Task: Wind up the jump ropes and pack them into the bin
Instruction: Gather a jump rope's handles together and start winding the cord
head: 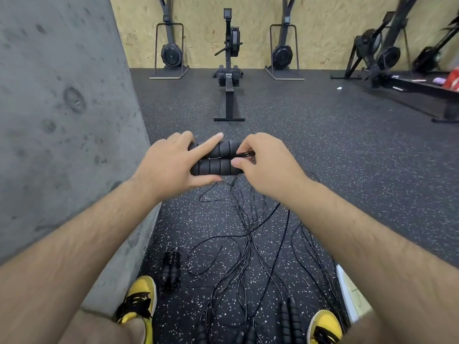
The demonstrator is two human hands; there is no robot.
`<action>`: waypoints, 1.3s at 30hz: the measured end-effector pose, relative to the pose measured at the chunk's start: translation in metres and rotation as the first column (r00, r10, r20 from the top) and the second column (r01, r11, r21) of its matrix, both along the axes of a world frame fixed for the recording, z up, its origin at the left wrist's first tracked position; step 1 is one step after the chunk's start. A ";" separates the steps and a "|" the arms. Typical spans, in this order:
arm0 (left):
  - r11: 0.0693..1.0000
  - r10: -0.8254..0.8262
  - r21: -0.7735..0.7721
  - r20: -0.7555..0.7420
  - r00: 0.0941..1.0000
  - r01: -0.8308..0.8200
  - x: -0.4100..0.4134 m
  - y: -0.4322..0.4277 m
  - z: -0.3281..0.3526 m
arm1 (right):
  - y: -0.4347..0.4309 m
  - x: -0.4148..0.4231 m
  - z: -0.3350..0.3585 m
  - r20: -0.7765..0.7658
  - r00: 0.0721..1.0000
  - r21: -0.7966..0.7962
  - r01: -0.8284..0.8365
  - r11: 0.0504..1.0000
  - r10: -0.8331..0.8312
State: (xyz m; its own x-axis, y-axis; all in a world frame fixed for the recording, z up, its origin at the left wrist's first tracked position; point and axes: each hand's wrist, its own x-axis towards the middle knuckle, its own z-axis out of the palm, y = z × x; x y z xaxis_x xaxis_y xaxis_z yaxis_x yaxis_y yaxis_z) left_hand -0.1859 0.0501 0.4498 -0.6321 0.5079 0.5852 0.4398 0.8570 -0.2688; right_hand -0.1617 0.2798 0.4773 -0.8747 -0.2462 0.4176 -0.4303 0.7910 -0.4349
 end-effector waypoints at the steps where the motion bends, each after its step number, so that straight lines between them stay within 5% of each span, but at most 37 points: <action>1: 1.000 -0.007 0.005 -0.002 1.000 0.007 -0.001 -0.001 0.000 | 0.002 -0.001 0.000 -0.036 0.999 0.024 -0.037 0.999 0.038; 12: 0.998 0.025 0.056 0.101 0.995 -0.031 0.008 0.005 -0.002 | 0.008 -0.011 -0.001 -0.349 0.912 0.290 -0.113 0.950 0.216; 22: 0.999 0.045 0.023 0.096 0.994 -0.048 0.006 -0.005 -0.004 | 0.030 -0.019 0.009 -0.137 0.941 0.367 -0.241 0.898 0.309; 27: 0.995 0.083 0.040 0.227 0.970 -0.095 0.006 -0.007 -0.005 | 0.037 -0.024 0.014 -0.247 0.925 0.385 -0.180 0.905 0.289; 31: 1.000 -0.012 0.027 0.311 0.950 0.004 0.010 -0.002 -0.002 | 0.036 -0.031 0.012 -0.206 0.932 0.327 -0.223 0.918 0.299; 35: 0.969 -0.223 0.176 0.337 0.915 0.171 0.021 0.002 0.003 | 0.045 -0.039 0.007 -0.027 0.963 0.181 -0.260 0.949 0.269; 39: 0.935 -0.270 0.303 0.283 0.920 0.181 0.032 0.012 0.011 | 0.027 -0.028 -0.012 0.213 0.930 -0.114 -0.282 0.953 0.301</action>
State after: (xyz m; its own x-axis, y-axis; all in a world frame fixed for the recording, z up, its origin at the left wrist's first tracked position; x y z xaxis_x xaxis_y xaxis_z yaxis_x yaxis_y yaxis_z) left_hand -0.1541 0.0623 0.4609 -0.6925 0.5127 0.5075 0.6534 0.7440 0.1399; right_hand -0.1893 0.3072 0.4648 -0.8427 -0.4782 0.2473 -0.5200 0.6042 -0.6037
